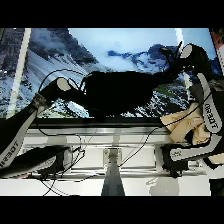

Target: Fold the clothes and pants, and hang the long-sleeved shirts on hangers.

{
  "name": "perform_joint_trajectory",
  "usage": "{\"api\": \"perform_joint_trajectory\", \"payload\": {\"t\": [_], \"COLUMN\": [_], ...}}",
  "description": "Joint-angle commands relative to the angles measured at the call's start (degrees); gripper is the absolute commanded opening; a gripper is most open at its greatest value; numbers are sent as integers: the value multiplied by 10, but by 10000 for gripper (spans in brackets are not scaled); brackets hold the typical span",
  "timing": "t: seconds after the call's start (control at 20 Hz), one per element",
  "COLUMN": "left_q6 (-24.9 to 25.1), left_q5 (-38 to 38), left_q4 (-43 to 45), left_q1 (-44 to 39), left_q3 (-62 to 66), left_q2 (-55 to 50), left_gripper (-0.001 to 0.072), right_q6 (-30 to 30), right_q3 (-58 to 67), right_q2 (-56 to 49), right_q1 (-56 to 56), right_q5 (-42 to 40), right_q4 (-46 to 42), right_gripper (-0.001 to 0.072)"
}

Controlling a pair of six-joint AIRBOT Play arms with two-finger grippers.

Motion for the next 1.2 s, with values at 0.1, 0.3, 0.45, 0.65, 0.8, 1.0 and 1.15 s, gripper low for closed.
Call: {"api": "perform_joint_trajectory", "payload": {"t": [0.1,0.3,0.45,0.65,0.8,1.0,1.15], "left_q6": [-5,-6,-5,-5,-5,-5,-3], "left_q5": [3,3,4,15,71,144,167], "left_q4": [71,74,74,75,77,113,151], "left_q1": [12,52,58,58,58,58,59], "left_q3": [-5,-5,-5,-5,-5,-5,-3], "left_q2": [0,0,0,0,-1,-1,0], "left_gripper": [472,471,471,471,471,471,471], "right_q6": [-8,51,92,113,80,27,21], "right_q3": [0,1,2,2,2,2,24], "right_q2": [-5,-13,-50,-101,-129,-152,-141], "right_q1": [-5,-5,-13,-31,-28,14,43], "right_q5": [13,-108,-121,-78,-36,-57,-97], "right_q4": [-12,6,10,60,160,236,231], "right_gripper": [578,617,637,681,671,411,59]}}
